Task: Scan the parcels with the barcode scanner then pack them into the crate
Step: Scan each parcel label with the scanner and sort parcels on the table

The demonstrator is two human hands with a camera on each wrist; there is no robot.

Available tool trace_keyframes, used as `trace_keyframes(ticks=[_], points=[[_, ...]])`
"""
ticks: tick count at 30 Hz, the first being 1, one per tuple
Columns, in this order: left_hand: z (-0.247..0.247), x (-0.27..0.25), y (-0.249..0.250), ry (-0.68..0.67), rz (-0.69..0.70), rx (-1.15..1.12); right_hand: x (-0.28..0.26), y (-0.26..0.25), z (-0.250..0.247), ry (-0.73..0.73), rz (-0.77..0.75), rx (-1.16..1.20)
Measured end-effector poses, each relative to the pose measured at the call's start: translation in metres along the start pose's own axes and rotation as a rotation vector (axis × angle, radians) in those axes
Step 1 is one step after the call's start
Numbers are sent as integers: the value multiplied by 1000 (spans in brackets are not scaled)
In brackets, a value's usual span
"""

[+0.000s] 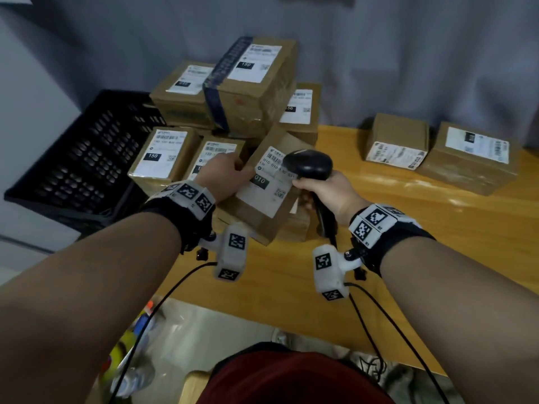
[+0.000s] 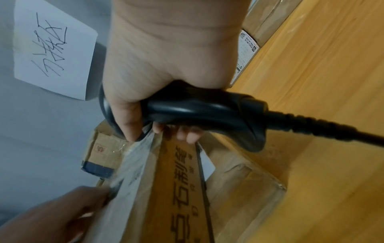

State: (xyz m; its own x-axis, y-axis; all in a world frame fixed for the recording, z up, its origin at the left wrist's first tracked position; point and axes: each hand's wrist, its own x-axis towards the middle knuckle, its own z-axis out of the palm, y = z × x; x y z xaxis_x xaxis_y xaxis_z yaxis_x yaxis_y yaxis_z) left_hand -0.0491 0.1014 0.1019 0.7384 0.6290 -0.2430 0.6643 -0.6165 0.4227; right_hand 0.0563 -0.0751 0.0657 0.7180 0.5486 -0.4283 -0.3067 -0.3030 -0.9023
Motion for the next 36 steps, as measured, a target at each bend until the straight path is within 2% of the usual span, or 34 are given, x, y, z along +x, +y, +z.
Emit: trace_keyframes(ticks=[4, 7, 10, 13, 17, 21, 29, 36], points=[[7, 7, 0, -14, 35, 44, -1, -4, 7, 25, -12, -55], [7, 10, 7, 76, 117, 58, -3, -7, 5, 44, -20, -80], [3, 11, 23, 146, 203, 80, -7, -12, -7, 67, -44, -83], [3, 17, 48, 118, 294, 63, -13, -18, -30, 148, -72, -107], [15, 22, 95, 47, 416, -24, -20, -23, -79, 286, -81, -81], [37, 26, 153, -19, 509, -10, -30, -23, -144, 410, -43, -107], [97, 55, 251, -156, 476, 60, -39, -17, -272, 605, 32, -99], [171, 75, 321, -275, 434, 79, -20, 7, -345, 590, 67, -144]])
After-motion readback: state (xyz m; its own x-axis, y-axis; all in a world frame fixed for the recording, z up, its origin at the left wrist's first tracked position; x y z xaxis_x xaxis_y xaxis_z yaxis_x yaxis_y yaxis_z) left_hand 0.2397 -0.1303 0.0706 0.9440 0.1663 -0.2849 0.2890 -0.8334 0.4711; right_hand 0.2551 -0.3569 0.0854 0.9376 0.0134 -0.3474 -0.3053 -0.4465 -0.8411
